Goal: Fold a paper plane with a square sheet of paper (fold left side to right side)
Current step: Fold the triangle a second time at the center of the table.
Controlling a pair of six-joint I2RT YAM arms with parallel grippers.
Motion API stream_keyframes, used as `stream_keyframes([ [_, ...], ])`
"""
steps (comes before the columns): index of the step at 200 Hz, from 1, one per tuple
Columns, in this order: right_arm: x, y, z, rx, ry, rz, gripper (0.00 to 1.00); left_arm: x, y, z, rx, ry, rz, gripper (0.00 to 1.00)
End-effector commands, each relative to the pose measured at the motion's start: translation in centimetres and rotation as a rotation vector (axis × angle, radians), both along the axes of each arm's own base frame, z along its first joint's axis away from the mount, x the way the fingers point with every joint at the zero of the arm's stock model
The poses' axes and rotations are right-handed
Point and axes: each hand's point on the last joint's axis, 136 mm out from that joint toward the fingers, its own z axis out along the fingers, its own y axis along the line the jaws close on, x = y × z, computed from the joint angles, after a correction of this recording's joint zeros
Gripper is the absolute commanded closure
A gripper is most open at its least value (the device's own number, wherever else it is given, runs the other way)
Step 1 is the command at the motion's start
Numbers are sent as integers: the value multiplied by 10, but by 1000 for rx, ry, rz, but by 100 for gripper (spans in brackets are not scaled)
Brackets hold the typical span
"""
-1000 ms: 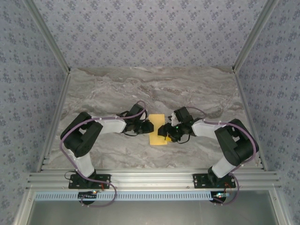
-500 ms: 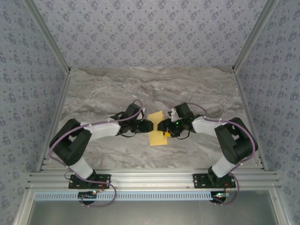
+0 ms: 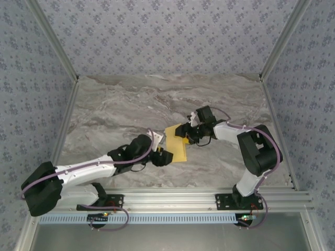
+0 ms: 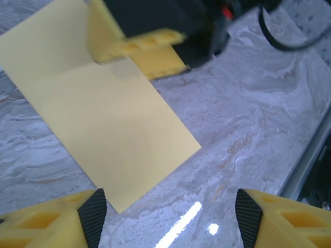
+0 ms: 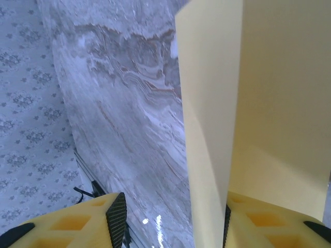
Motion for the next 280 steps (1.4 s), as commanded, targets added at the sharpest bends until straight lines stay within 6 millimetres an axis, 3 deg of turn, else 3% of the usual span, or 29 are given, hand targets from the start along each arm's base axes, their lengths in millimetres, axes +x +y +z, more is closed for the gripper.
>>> stream_keyframes([
  [1,3,3,5,16,19,19,51,3,-7,0,73,-87,1,30],
  [70,9,7,10,30,24,13,51,6,-57,-32,299,-104,1,29],
  [123,10,10,10,32,27,17,52,15,-63,-55,516,-131,82,29],
  [176,10,12,9,29,30,22,52,22,-56,-54,664,-223,150,33],
  [201,9,13,7,26,32,25,52,19,-62,-53,685,-248,126,41],
  [280,7,12,5,1,29,37,52,10,-71,-42,672,-275,85,85],
])
